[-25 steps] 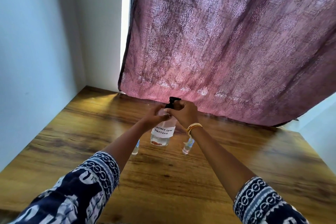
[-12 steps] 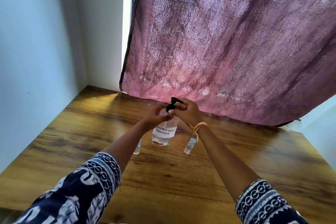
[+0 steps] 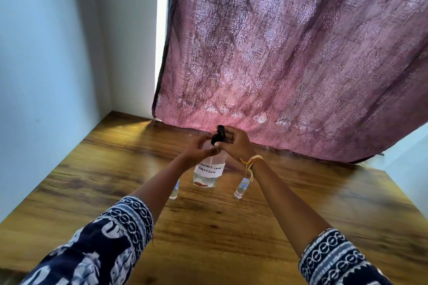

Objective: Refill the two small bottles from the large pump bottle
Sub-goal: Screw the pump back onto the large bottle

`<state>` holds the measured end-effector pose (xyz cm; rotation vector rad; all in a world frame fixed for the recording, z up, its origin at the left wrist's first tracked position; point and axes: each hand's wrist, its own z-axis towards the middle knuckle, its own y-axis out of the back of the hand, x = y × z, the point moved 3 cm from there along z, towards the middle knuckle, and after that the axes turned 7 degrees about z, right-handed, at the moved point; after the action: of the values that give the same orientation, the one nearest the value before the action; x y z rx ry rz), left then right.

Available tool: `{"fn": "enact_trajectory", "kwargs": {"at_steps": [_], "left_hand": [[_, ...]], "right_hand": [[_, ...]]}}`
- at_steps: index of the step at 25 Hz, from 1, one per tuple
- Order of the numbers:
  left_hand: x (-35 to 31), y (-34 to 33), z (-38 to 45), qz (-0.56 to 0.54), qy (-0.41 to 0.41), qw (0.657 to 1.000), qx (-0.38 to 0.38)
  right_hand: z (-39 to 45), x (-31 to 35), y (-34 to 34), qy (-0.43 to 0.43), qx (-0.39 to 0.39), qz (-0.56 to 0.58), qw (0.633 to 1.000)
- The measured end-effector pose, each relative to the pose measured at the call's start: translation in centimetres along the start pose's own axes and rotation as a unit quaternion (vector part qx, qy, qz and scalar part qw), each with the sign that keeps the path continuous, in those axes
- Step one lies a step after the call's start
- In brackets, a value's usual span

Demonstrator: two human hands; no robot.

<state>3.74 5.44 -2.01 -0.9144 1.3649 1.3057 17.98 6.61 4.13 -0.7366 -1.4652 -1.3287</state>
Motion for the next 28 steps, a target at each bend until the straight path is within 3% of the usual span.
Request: {"fn": "enact_trajectory", "kwargs": {"at_steps": [7, 14, 25, 28], "left_hand": [[0.0, -0.1, 0.0, 0.019, -0.006, 1.0, -0.017], [-0.2, -0.1, -0.2, 0.008, -0.01, 1.0, -0.009], [0.2, -0.5, -0.3, 0.024, -0.001, 0.998, -0.062], [0.2, -0.3, -0.4, 0.048, -0.001, 0.998, -0.048]], "right_hand": [[-0.1, -0.2, -0.1, -0.013, -0.061, 0.0, 0.998], [0.4, 0.6, -0.1, 0.003, 0.041, -0.062, 0.997], [-0.9, 1.0, -0.5, 0.03, -0.063, -0.086, 0.994], [-0.9, 1.0, -0.2, 0.025, -0.053, -0.075, 0.995]]}}
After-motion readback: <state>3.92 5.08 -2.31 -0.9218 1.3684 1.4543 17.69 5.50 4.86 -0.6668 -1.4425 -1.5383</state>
